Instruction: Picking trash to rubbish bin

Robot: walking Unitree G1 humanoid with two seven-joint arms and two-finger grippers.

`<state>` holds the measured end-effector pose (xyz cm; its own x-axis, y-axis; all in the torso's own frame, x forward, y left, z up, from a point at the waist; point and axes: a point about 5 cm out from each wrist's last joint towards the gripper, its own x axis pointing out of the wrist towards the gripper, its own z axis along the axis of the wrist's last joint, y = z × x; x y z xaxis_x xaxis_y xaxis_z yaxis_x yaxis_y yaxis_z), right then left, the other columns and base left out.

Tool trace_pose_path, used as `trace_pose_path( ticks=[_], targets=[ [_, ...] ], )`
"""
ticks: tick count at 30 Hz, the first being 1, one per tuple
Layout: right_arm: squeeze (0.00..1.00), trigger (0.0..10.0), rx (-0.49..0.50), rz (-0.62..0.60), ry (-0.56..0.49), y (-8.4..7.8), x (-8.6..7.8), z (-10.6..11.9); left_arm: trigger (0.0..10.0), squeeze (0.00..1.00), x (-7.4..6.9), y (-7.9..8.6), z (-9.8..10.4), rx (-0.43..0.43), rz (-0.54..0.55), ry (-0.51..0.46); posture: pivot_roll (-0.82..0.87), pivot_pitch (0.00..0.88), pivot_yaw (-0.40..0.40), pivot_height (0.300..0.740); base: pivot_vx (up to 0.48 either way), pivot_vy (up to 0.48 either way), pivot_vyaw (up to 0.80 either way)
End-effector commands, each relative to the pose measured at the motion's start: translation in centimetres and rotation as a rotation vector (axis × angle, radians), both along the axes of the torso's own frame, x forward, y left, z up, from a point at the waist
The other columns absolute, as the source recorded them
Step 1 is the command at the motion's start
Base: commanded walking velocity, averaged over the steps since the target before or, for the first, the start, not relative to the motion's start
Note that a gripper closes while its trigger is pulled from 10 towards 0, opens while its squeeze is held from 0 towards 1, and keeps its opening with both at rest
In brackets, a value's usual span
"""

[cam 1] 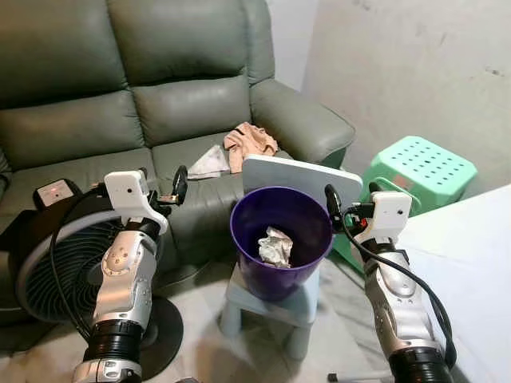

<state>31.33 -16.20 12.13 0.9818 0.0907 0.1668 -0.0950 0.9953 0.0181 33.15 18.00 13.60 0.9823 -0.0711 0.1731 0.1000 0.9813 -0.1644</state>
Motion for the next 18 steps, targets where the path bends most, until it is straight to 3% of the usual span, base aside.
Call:
trace_pose_path(
  ticks=[1, 18],
  targets=[
    [0.00, 10.0, -0.006, -0.002, 0.006, 0.06, 0.17, 0.09, 10.0, 0.00, 0.18, 0.06, 0.01, 0.010, -0.002, 0.010, 0.07, 0.000, -0.029, 0.715, 0.000, 0.480, -0.73],
    [0.00, 10.0, -0.015, 0.014, 0.021, 0.50, 0.21, -0.12, 10.0, 0.00, -0.08, 0.08, -0.30, 0.024, 0.009, 0.019, 0.08, 0.000, -0.040, 0.715, 0.000, 0.028, -0.73]
  ],
)
